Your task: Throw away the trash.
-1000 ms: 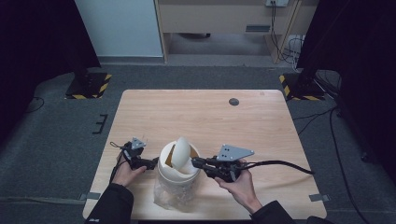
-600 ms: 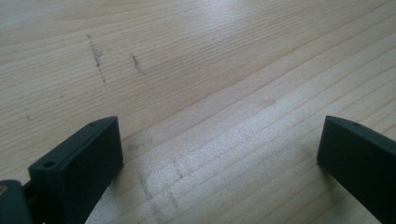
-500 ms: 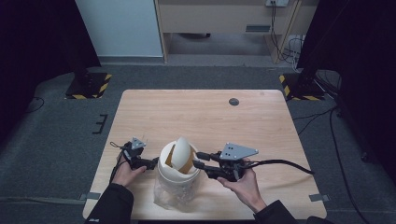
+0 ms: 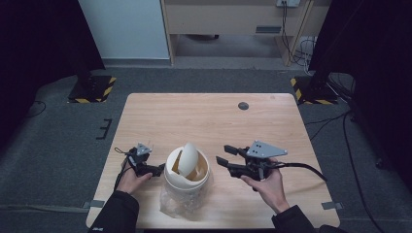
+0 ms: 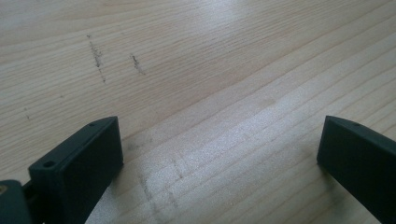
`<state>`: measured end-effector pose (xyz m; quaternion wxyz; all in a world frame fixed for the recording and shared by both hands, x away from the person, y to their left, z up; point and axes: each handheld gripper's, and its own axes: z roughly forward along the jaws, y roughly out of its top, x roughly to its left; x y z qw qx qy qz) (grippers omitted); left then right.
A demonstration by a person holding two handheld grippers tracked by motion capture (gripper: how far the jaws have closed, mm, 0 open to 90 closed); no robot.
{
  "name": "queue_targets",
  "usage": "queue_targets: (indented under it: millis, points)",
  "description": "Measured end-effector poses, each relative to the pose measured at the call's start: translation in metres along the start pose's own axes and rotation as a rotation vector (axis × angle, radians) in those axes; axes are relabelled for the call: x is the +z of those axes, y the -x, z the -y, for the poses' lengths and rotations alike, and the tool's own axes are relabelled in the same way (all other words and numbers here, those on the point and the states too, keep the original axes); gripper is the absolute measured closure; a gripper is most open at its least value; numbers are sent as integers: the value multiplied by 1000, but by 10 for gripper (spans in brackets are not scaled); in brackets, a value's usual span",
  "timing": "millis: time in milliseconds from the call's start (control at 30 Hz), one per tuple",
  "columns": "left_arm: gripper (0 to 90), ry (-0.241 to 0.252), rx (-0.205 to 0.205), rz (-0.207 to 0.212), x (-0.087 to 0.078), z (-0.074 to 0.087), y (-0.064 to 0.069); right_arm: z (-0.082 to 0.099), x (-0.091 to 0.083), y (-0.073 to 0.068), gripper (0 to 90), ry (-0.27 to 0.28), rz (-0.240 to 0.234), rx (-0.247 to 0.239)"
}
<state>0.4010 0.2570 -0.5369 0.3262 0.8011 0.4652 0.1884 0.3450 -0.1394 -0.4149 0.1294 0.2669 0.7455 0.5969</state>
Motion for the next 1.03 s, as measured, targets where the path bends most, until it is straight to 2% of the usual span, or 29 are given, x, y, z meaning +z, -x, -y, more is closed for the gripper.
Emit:
queue_targets:
  millis: [100, 133, 300, 333, 367, 400, 467, 800, 867, 933, 1033]
  points:
    - [0, 0, 0, 0, 0, 0, 0, 3, -4, 9, 466, -11, 38, 6]
    - [0, 0, 0, 0, 0, 0, 0, 8, -7, 18, 450, -19, 67, 19]
    - [0, 0, 0, 0, 0, 0, 0, 22, -14, 43, 387, -49, 153, 49]
    - [0, 0, 0, 0, 0, 0, 0, 22, -14, 43, 387, -49, 153, 49]
    - [0, 0, 0, 0, 0, 0, 0, 28, -16, 52, 359, -66, 191, 64]
    - [0, 0, 0, 0, 0, 0, 0, 28, -16, 52, 359, -66, 191, 64]
    - [0, 0, 0, 0, 0, 0, 0, 38, -20, 65, 323, -99, 232, 82]
    - [0, 0, -1, -1, 0, 0, 0, 75, -33, 108, 216, -229, 371, 144]
    - [0, 1, -1, -1, 0, 0, 0, 78, -35, 111, 211, -238, 385, 152]
    - [0, 1, -1, -1, 0, 0, 0, 84, -40, 121, 189, -260, 419, 168]
    - [0, 0, -1, -1, 0, 0, 0, 89, -43, 126, 179, -282, 442, 165]
